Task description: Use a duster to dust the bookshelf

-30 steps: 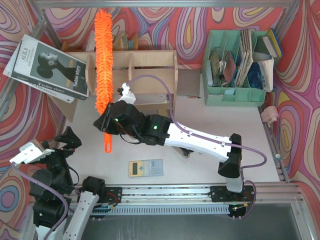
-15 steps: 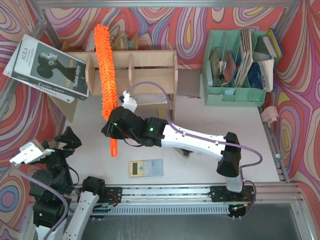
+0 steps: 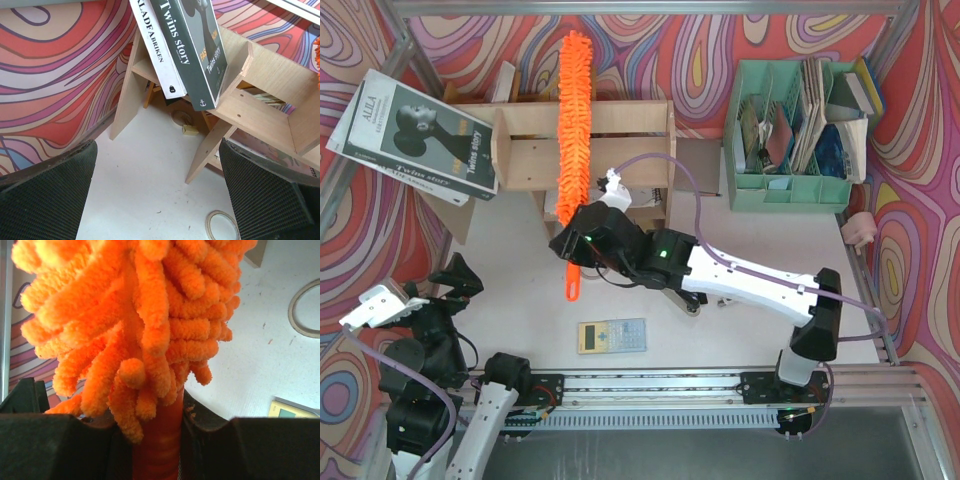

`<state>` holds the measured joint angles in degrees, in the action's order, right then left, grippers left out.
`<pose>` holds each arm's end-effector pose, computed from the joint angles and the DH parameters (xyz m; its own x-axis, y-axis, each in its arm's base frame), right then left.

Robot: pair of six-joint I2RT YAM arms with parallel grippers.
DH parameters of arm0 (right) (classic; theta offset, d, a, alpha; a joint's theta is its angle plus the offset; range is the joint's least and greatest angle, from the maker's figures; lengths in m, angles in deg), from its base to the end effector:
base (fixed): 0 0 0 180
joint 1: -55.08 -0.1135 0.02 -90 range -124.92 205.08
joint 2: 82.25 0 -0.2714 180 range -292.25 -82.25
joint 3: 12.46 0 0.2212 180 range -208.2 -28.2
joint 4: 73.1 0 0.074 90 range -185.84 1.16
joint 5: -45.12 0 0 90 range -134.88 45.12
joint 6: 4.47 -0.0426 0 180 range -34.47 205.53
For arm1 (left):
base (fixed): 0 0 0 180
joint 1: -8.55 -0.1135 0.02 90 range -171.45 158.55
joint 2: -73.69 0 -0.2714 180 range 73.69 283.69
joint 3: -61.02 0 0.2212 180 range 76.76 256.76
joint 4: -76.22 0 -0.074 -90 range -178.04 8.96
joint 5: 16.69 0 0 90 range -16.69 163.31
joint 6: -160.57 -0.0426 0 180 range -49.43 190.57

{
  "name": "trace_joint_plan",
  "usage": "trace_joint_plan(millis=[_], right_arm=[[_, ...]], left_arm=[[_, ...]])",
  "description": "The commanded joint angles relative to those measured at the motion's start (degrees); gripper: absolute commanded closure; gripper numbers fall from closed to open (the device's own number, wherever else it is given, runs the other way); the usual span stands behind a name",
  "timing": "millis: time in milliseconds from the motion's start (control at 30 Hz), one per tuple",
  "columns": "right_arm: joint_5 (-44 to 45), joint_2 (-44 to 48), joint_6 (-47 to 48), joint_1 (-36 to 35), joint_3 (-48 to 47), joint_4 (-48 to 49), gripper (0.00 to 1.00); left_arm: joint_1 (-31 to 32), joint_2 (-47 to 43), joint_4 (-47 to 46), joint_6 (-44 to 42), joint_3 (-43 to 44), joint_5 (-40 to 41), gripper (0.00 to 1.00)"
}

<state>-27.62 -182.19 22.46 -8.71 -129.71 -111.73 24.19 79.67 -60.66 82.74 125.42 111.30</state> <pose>0.1813 0.3397 0.4049 -0.7278 0.4494 -0.5181 -0.1896 0.5942 0.7817 -0.0221 0.0334 0.3586 0.3241 -0.2633 -0.9086 -0.2976 0.8833 -0.3621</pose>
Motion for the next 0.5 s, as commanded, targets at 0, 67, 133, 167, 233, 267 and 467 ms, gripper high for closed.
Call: trace_joint_plan(millis=[0, 67, 133, 167, 233, 267, 467], right_arm=[[3.9, 4.4, -0.6, 1.0, 2.8, 2.8, 1.00], [3.1, 5.3, -0.6, 1.4, 4.7, 4.1, 1.00], [1.2, 4.7, 0.2, 1.6, 4.4, 5.5, 1.00], [0.1, 3.9, 1.1, 1.6, 2.8, 5.5, 1.00], [-2.2, 1.2, 2.4, 1.6, -0.9, 4.1, 1.00], [-3.4, 0.0, 2.6, 1.6, -2.3, 3.4, 1.00], [-3.1, -1.2, 1.9, 1.5, -3.0, 2.5, 1.00]], left_arm=[[-0.3, 0.4, 0.4, -0.8, 0.4, 0.5, 0.02], [-0.3, 0.6, 0.3, -0.7, 0.4, 0.4, 0.02], [-0.3, 0.9, 0.4, -0.7, 0.4, 0.4, 0.02], [-0.3, 1.0, 0.5, -0.7, 0.6, 0.4, 0.02], [-0.3, 0.9, 0.6, -0.7, 0.6, 0.5, 0.02], [-0.3, 0.7, 0.6, -0.7, 0.6, 0.7, 0.02], [-0.3, 0.2, 0.4, -0.9, 0.4, 1.1, 0.02]])
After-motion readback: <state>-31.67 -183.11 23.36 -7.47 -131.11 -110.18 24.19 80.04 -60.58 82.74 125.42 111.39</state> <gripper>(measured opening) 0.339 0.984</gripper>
